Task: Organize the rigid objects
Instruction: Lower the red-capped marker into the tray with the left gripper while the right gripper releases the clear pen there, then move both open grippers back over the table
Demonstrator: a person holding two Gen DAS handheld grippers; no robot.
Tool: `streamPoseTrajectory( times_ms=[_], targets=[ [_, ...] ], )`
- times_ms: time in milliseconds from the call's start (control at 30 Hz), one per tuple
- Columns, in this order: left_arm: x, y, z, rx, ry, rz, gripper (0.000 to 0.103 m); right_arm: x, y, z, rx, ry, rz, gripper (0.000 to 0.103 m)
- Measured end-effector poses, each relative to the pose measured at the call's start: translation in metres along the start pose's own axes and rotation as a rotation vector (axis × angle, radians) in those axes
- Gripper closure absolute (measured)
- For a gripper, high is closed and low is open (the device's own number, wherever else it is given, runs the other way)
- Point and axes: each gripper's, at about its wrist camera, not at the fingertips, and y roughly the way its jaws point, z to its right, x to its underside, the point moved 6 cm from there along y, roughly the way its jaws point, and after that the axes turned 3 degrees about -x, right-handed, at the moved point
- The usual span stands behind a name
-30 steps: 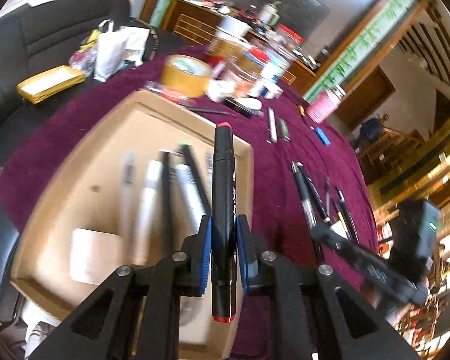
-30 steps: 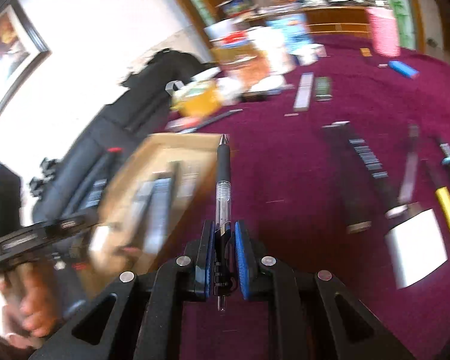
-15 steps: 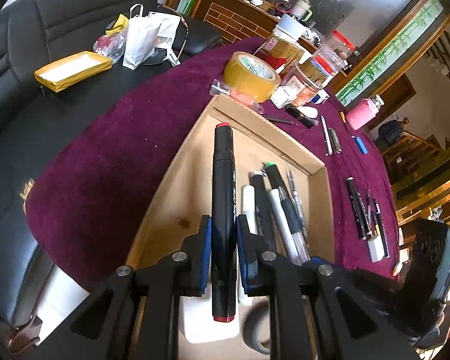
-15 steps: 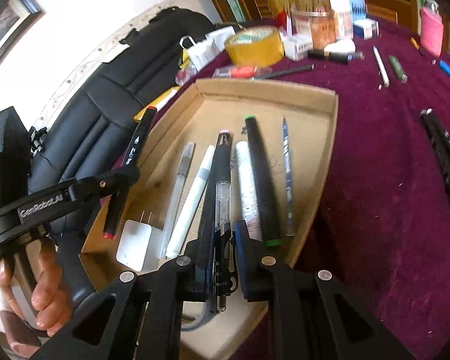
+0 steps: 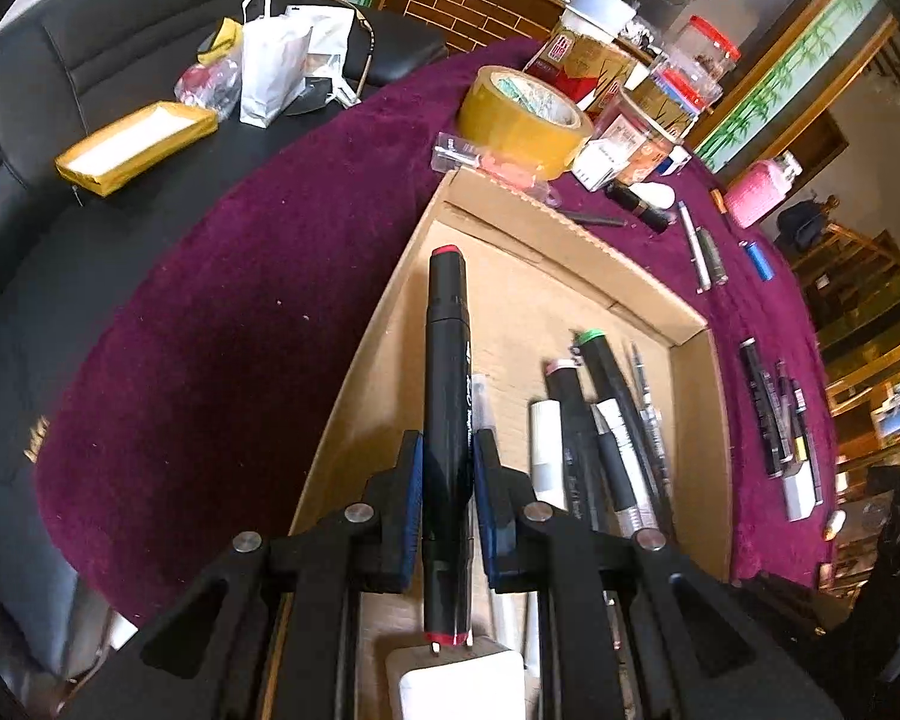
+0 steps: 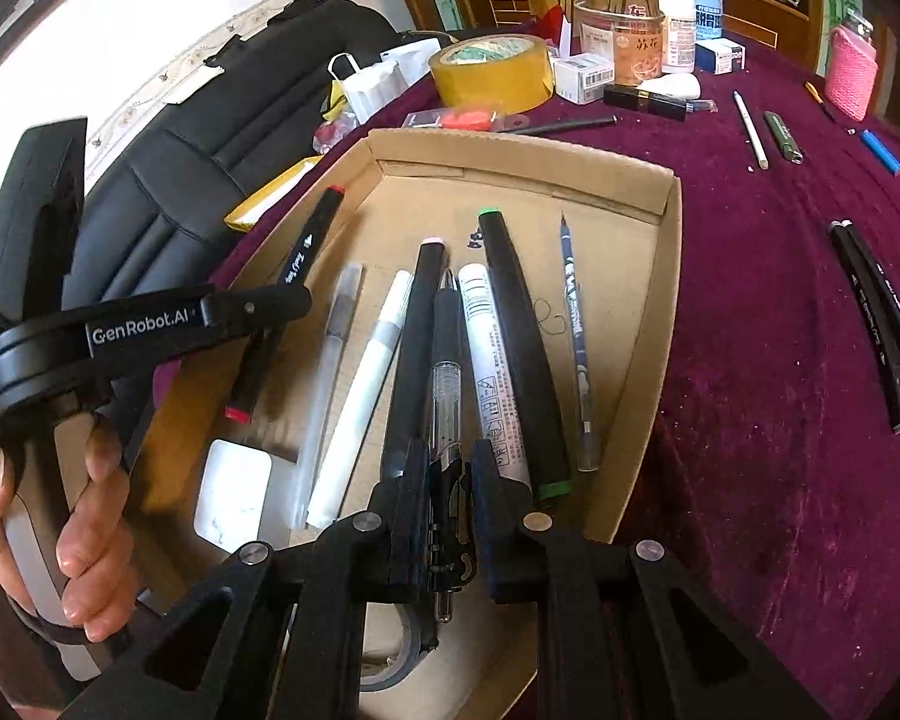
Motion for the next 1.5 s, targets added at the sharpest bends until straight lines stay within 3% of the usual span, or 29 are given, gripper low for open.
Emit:
streamPoseTrajectory(
  times_ms=[667,767,833,900,1067,1167,1233,1300,1367,1433,1500],
  targets=[
    [-0.005,0.015,0.007,-0.128,0.088,-0.030,0.087,0.005,0.012,-0.005,0.040,-0.027,-0.043,0.087],
    [-0.006,0.012,0.006,-0.077,0.066,-0.021,0.082,0.005,0.011,-0.005,0.039,-0.028,-0.045,0.087],
    [-0.007,0.010,0.008,-0.030,0.061,-0.018,0.069,0.006,0.011,-0.004,0.033,-0.032,-0.046,0.087],
    [-0.007,0.006,0.008,-0.026,0.056,-0.008,0.062,0.006,0.009,-0.003,0.015,-0.016,-0.044,0.086],
    [-0.003,-0.004,0.006,0.009,0.002,0.002,0.062,0.005,-0.005,-0.003,-0.021,-0.023,-0.006,0.085],
    [0.004,-0.025,0.011,0.029,-0.019,0.062,0.060,0.007,-0.020,-0.001,-0.082,-0.024,0.027,0.075],
    [0.012,-0.041,0.021,0.045,-0.038,0.115,0.049,0.011,-0.032,0.000,-0.139,-0.043,0.055,0.072],
    [0.020,-0.053,0.033,0.065,-0.046,0.143,0.045,0.016,-0.043,0.006,-0.178,-0.058,0.079,0.065],
    [0.031,-0.064,0.053,0.095,-0.036,0.172,0.043,0.021,-0.056,0.018,-0.220,-0.057,0.102,0.061],
    [0.040,-0.070,0.070,0.112,-0.033,0.191,0.034,0.026,-0.070,0.038,-0.240,-0.036,0.128,0.059],
    [0.050,-0.072,0.093,0.126,-0.014,0.197,0.034,0.031,-0.084,0.061,-0.240,-0.018,0.159,0.051]
  ],
)
